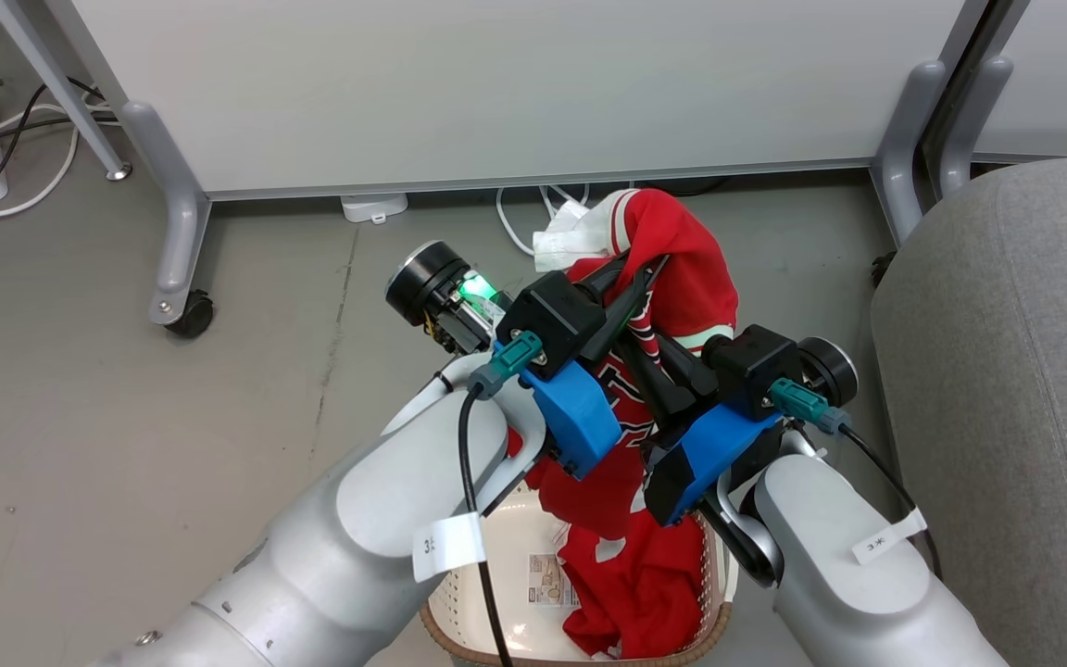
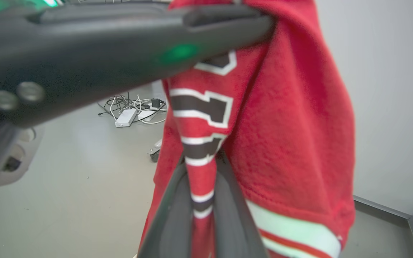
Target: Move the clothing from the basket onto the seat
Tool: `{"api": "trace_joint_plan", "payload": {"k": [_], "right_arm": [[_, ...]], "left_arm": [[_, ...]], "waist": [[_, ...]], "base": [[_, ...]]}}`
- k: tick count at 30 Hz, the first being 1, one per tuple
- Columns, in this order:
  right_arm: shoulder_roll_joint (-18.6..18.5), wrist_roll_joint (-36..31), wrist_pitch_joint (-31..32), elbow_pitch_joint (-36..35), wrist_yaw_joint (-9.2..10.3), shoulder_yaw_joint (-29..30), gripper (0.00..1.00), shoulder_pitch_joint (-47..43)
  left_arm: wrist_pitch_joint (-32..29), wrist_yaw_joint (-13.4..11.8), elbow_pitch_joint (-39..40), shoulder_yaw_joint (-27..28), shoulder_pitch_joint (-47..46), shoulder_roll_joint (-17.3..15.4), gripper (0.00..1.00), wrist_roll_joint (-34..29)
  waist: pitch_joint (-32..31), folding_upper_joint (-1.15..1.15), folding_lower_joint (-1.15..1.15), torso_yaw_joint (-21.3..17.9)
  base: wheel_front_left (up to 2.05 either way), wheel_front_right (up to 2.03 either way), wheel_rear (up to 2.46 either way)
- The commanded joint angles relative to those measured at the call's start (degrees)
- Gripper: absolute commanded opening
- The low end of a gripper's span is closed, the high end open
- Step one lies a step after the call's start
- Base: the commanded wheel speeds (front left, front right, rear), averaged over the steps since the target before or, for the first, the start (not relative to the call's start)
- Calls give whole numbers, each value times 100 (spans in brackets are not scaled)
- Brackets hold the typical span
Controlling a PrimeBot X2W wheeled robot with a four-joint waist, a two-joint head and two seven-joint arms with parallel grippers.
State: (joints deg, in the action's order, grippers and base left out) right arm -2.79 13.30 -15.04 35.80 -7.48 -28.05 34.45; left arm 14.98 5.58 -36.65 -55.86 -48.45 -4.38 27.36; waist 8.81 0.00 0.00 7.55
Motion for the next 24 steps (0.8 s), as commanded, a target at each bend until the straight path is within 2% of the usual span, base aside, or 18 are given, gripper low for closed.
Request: {"api": "trace_joint_plan", "payload": {"k": [1,12,13,14,15,24], "right_arm": [[-19,47,-22,7,-3,-10,0,69],[-19,64,-22,-25,-3,23,0,30],[-19,68,-22,-28,-3,28,0,26],[-19,74,-22,-30,-3,30,0,19],[-19,79,-22,-31,-3,29,0,12],[-19,96,-22,-34,-3,46,0,-68]], "left_arm": [[30,-1,25,43,-56,-23,0,-12],[31,10,25,74,19,-21,0,-45],[31,12,10,76,23,-19,7,-40],[31,10,-1,80,25,-18,80,-41],[31,1,-10,83,27,-15,100,-45],[30,8,-9,91,86,-9,100,-66]], "waist": [[-7,0,0,-4],[-1,0,0,-17],[-1,0,0,-17],[-2,0,0,-18],[-4,0,0,-20],[-29,0,0,-30]], "base": [[0,0,0],[0,0,0],[0,0,0],[0,0,0],[0,0,0],[0,0,0]]}}
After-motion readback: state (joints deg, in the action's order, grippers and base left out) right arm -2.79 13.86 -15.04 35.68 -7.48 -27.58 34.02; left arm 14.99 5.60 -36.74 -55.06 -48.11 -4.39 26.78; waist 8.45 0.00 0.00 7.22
